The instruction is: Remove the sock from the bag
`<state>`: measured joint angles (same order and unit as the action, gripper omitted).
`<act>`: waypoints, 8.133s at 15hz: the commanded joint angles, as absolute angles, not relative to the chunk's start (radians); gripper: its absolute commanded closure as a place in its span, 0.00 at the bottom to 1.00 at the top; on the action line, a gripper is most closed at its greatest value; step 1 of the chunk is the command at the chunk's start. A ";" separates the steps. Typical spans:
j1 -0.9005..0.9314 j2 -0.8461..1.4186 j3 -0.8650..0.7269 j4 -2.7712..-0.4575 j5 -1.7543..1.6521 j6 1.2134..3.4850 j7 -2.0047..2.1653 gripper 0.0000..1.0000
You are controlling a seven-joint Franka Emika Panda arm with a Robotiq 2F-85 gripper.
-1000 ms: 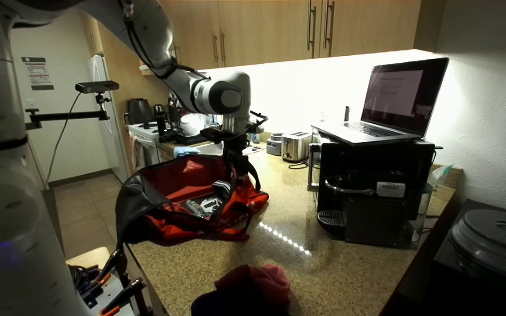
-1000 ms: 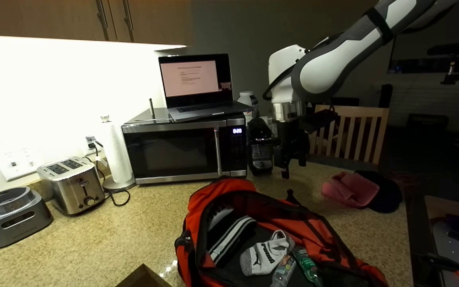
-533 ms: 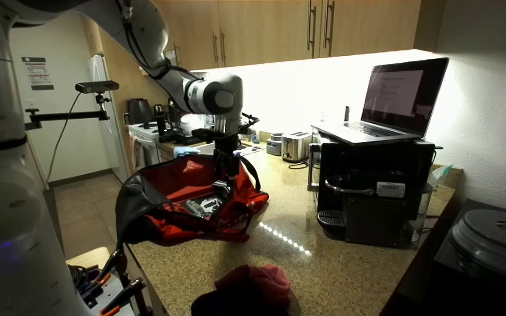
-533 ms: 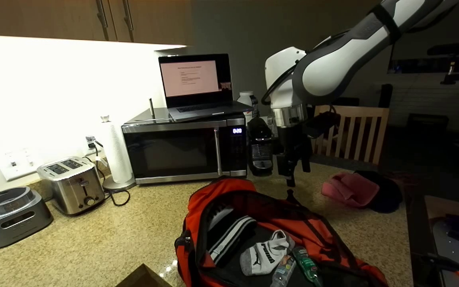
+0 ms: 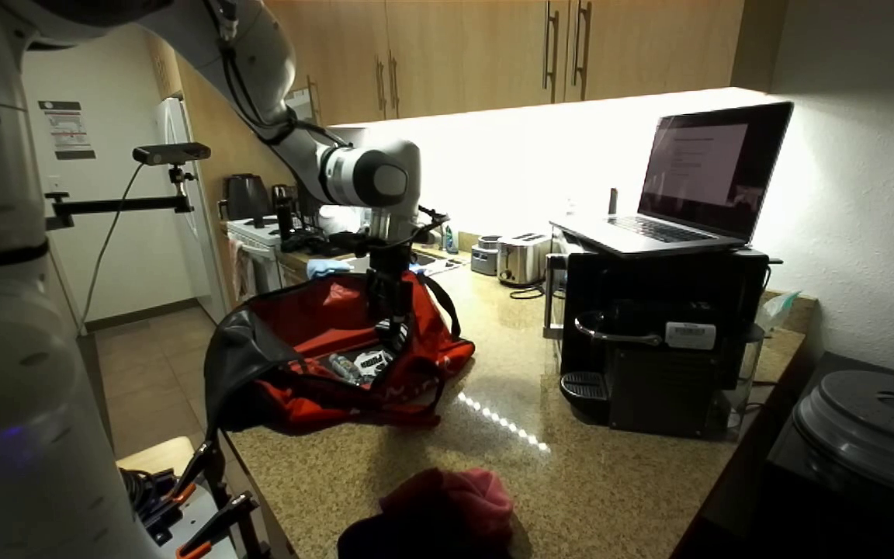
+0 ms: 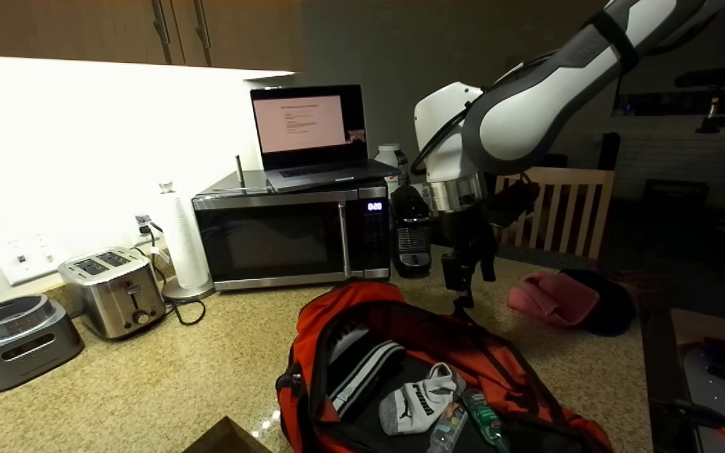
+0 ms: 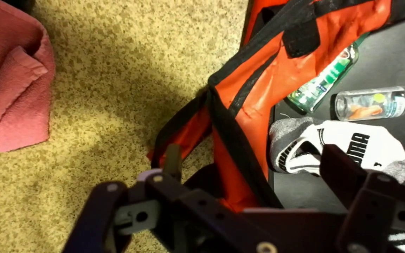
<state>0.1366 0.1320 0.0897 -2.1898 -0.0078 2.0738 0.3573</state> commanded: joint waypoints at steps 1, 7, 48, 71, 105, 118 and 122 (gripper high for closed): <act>0.132 0.110 0.096 -2.216 0.007 2.097 0.295 0.00; 0.136 0.133 0.093 -2.188 -0.007 2.076 0.325 0.00; 0.158 0.495 0.147 -2.032 0.239 2.260 0.279 0.00; 0.178 0.525 0.132 -2.037 0.148 2.217 0.190 0.53; 0.166 0.292 0.158 -2.051 0.188 2.041 0.158 0.94; 0.142 0.049 0.116 -2.177 0.181 2.029 0.194 0.94; 0.154 0.059 0.118 -2.190 0.127 2.019 0.242 0.68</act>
